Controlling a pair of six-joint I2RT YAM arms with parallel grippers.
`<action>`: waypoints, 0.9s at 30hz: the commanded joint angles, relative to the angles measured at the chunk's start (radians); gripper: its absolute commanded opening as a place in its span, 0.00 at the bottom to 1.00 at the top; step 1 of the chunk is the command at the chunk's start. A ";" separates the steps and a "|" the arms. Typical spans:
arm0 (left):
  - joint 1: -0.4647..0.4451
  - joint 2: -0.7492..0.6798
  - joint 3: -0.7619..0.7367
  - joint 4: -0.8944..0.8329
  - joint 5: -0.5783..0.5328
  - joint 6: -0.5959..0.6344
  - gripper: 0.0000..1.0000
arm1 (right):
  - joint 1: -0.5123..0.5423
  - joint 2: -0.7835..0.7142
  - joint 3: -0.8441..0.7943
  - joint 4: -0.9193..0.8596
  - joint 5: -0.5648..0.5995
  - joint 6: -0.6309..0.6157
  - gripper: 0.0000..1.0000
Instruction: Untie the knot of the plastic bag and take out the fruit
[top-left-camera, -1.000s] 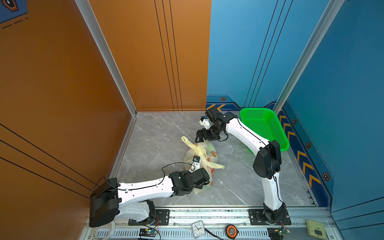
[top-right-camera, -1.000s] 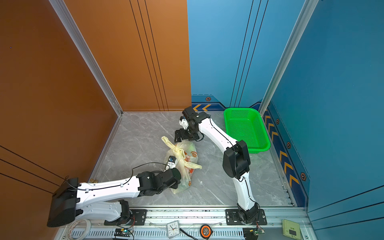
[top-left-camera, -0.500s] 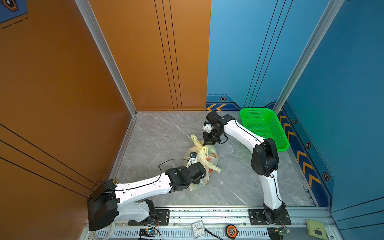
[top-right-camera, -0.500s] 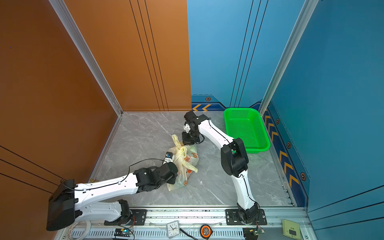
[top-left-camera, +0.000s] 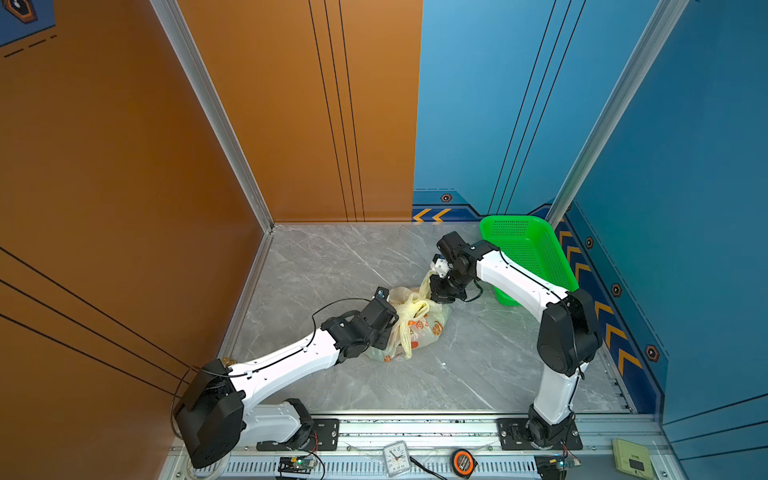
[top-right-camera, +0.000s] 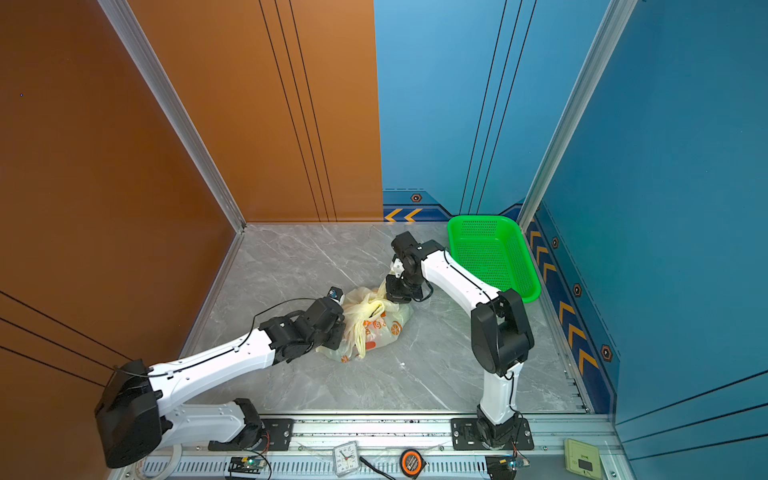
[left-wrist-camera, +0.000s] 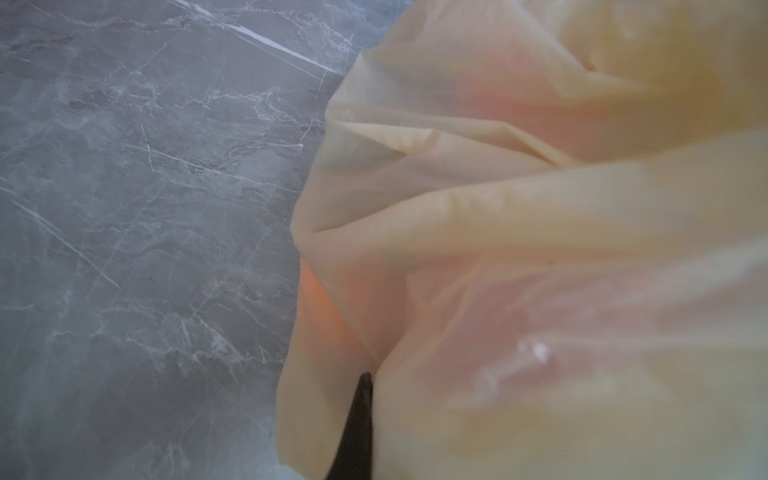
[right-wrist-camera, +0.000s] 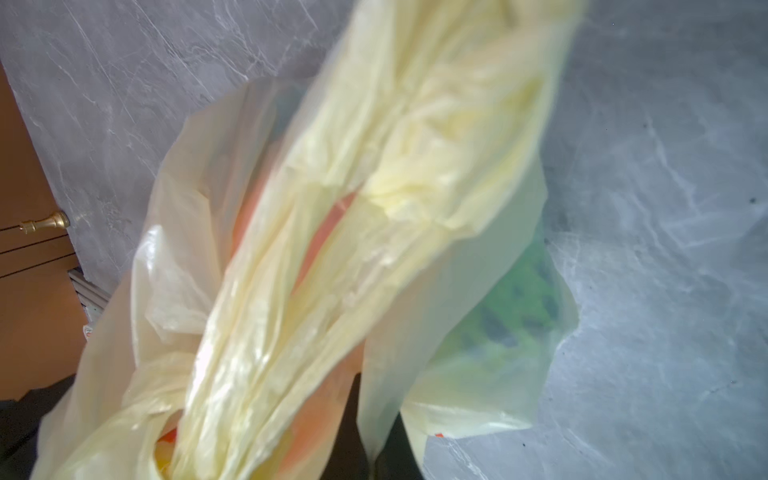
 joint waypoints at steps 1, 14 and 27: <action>0.044 0.042 0.062 0.013 0.034 0.129 0.00 | 0.011 -0.081 -0.098 0.038 0.035 0.090 0.00; 0.100 0.102 0.124 0.029 0.105 0.243 0.00 | 0.004 -0.149 -0.144 0.072 0.092 0.101 0.06; 0.118 -0.115 0.125 -0.086 0.242 0.253 0.72 | -0.069 -0.360 -0.137 0.036 0.087 -0.322 0.62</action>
